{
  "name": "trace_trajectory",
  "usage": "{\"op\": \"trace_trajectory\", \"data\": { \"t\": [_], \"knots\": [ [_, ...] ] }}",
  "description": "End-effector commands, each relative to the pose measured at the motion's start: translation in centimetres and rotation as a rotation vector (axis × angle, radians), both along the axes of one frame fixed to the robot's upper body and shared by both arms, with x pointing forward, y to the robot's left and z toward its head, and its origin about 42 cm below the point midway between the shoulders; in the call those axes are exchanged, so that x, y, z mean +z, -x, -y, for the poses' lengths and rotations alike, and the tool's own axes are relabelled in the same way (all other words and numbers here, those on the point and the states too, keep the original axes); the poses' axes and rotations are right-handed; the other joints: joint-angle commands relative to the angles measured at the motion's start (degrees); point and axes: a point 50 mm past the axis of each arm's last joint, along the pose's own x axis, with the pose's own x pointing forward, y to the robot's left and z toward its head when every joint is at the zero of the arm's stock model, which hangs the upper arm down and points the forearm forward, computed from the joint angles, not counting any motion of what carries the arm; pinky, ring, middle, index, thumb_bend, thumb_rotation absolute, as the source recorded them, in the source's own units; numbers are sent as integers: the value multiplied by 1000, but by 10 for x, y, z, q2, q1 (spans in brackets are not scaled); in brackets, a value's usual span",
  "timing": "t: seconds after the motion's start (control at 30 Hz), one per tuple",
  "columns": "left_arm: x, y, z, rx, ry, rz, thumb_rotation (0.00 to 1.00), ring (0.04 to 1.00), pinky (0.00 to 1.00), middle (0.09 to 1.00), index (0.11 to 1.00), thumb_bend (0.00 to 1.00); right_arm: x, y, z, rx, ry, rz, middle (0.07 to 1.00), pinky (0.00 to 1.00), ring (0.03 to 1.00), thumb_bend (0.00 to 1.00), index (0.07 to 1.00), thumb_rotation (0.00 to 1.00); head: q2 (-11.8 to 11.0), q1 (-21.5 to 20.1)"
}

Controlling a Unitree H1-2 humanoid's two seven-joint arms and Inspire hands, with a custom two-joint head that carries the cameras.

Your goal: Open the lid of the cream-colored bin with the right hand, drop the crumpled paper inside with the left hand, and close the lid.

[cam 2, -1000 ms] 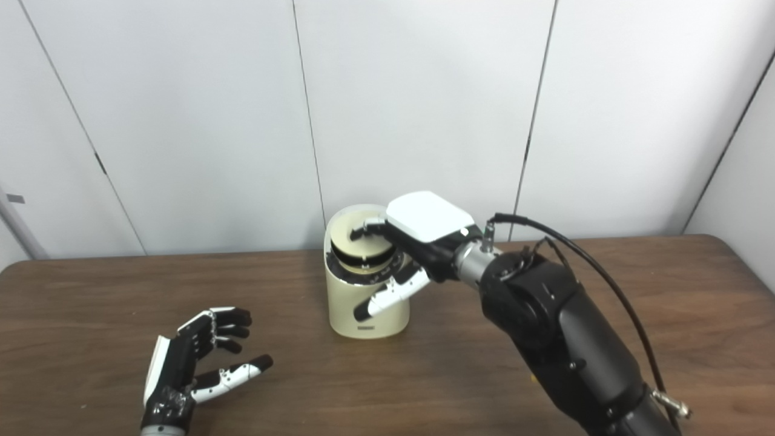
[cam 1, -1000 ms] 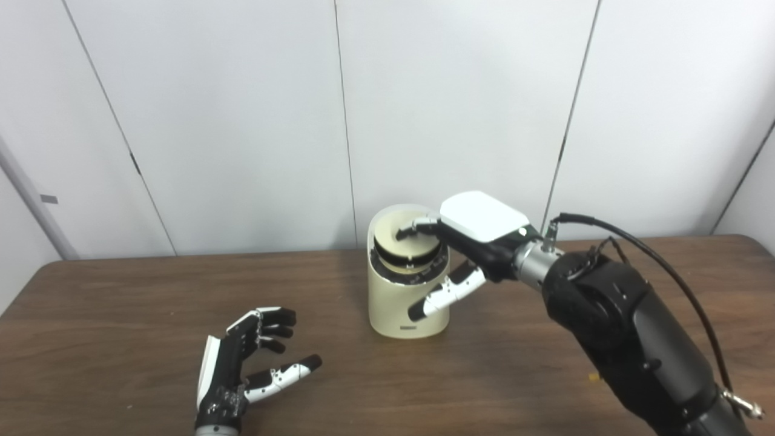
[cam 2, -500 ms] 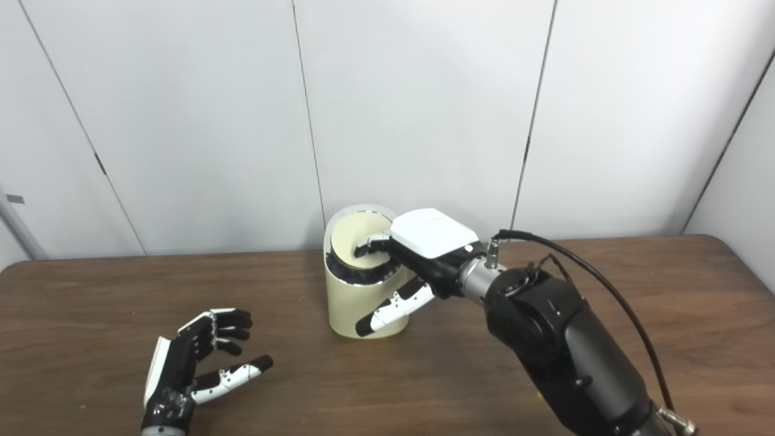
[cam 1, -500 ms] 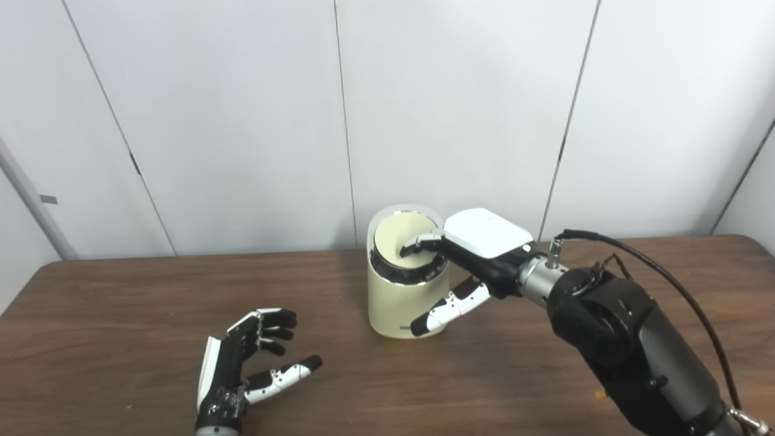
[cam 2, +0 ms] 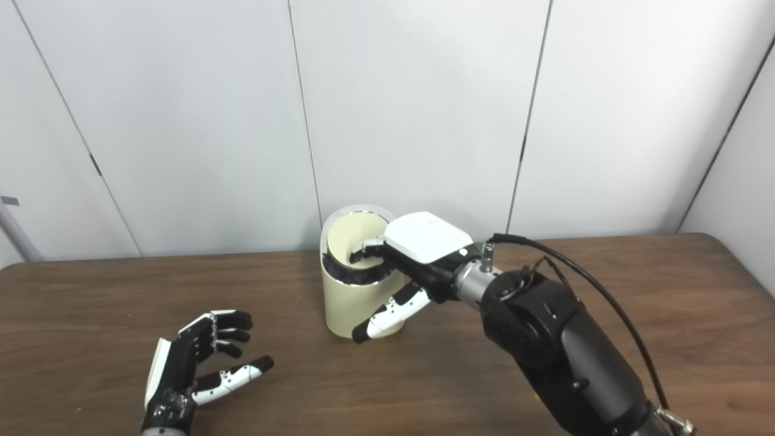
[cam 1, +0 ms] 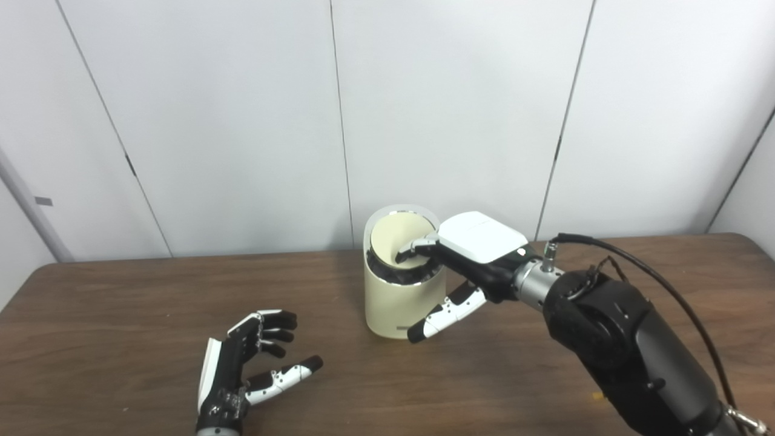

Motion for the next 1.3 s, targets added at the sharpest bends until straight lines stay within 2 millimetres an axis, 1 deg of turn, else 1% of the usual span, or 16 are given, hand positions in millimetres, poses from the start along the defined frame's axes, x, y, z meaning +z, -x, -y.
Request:
{"op": "trace_trajectory", "data": {
  "t": [0.0,0.23,0.3,0.43,0.53,0.57,0.6,0.67,0.8,0.97,1.07,1.17,1.27],
  "knots": [
    [17,-4,3,-3,-2,70,148,589,489,628,616,894,4,3,-9,47,38,-6,781,745,804,983,775,759,2,1],
    [19,-2,5,5,2,54,156,595,495,633,617,902,-39,-5,-18,22,167,-126,804,766,812,987,783,803,3,4],
    [19,-2,5,4,4,53,147,595,494,635,617,898,-43,-7,-18,11,173,-146,820,771,821,991,793,814,2,3],
    [19,-3,4,5,2,54,140,593,492,637,616,892,-42,-9,-19,10,165,-145,832,791,834,978,807,828,-2,1],
    [19,-3,3,7,-1,52,139,593,494,638,619,891,-35,-7,-17,7,92,-95,802,775,816,990,791,797,-4,0],
    [18,-3,2,7,-3,53,137,594,495,638,620,890,-29,-7,-15,-1,62,-83,794,768,810,992,786,788,-5,-1],
    [18,-4,2,5,-4,54,137,594,494,637,621,892,-22,-6,-13,-7,35,-70,817,799,834,985,803,787,-5,-1],
    [17,-4,1,3,-6,55,136,592,491,635,620,892,-10,-5,-10,-13,-4,-49,825,806,842,975,810,783,-7,-3],
    [16,-4,0,7,-14,55,145,589,490,632,618,902,15,-4,-5,-25,-42,-7,839,809,856,954,834,807,-8,-4],
    [15,-4,0,-1,-9,53,135,591,488,629,616,897,41,-2,-1,-28,-92,47,823,799,831,929,826,800,-10,-4],
    [14,-4,-1,-4,-7,53,137,594,495,630,617,898,50,1,1,-33,-117,59,836,818,846,927,837,794,-11,-4],
    [13,-4,-1,-3,-11,51,148,597,501,631,620,903,57,4,2,-36,-140,81,830,802,845,947,820,797,-11,-4],
    [13,-4,-2,-4,-14,50,154,599,505,630,622,904,60,8,5,-47,-152,89,830,780,837,947,823,795,-11,-4]
  ]
}}
